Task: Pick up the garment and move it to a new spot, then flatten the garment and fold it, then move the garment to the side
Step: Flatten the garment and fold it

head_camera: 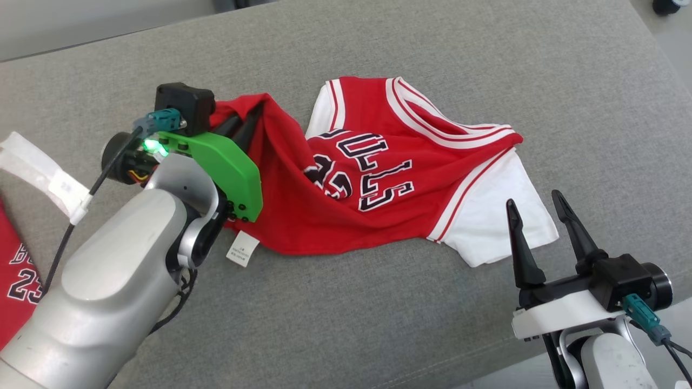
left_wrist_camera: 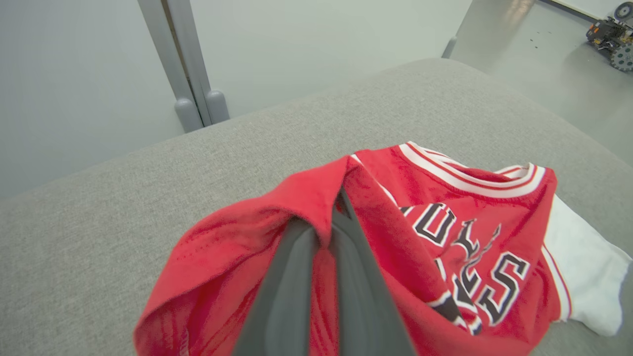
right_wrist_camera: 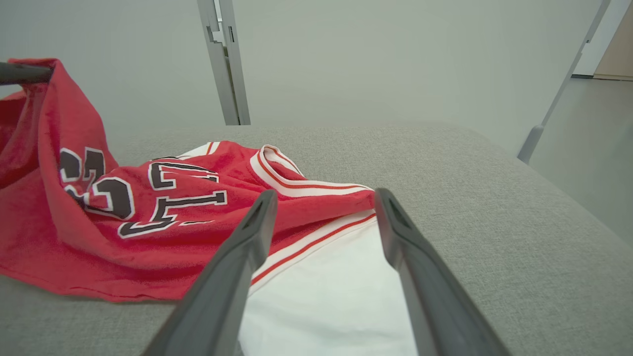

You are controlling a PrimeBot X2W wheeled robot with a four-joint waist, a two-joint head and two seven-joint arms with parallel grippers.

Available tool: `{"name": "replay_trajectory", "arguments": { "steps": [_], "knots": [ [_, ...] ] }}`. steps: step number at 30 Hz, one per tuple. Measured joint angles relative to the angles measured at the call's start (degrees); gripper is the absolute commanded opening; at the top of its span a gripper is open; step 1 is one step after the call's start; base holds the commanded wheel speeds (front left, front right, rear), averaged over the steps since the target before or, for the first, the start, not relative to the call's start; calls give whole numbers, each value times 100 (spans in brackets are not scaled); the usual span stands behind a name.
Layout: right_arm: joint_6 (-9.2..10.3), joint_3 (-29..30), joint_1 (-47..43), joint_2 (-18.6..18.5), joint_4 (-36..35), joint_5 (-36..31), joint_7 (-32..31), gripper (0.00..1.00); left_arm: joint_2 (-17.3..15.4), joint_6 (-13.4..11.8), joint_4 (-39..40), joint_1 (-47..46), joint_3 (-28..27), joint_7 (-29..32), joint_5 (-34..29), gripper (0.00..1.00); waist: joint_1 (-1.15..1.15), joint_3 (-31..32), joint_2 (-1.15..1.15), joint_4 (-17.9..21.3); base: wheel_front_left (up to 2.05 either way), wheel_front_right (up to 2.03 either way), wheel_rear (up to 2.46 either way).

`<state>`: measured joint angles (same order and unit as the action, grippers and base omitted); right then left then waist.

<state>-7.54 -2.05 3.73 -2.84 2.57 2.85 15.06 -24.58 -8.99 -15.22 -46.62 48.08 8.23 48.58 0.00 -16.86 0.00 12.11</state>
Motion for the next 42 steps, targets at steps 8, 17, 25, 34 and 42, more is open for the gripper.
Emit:
{"name": "replay_trajectory", "arguments": {
  "steps": [8,17,25,34,42],
  "knots": [
    [0,49,-107,0,32,8,-1,100,313,394,-1406,-146,-36,-784,-103,100,0,1,0,133,0,0,0],
    [0,181,-258,1,68,-27,-1,100,-7,595,-1048,797,-296,-1440,265,100,0,257,0,-65,0,0,0],
    [0,151,-324,1,45,-149,-1,100,-191,490,-632,1644,-199,-1485,454,100,0,388,0,-329,0,0,0],
    [0,49,-113,2,-13,-145,-1,100,109,578,-1135,1484,-83,-1386,485,91,0,116,0,-315,0,0,0],
    [0,113,-131,1,-3,-85,-1,100,199,793,-1605,1390,-58,-1394,533,0,0,4,0,-160,0,0,0]
  ]
}}
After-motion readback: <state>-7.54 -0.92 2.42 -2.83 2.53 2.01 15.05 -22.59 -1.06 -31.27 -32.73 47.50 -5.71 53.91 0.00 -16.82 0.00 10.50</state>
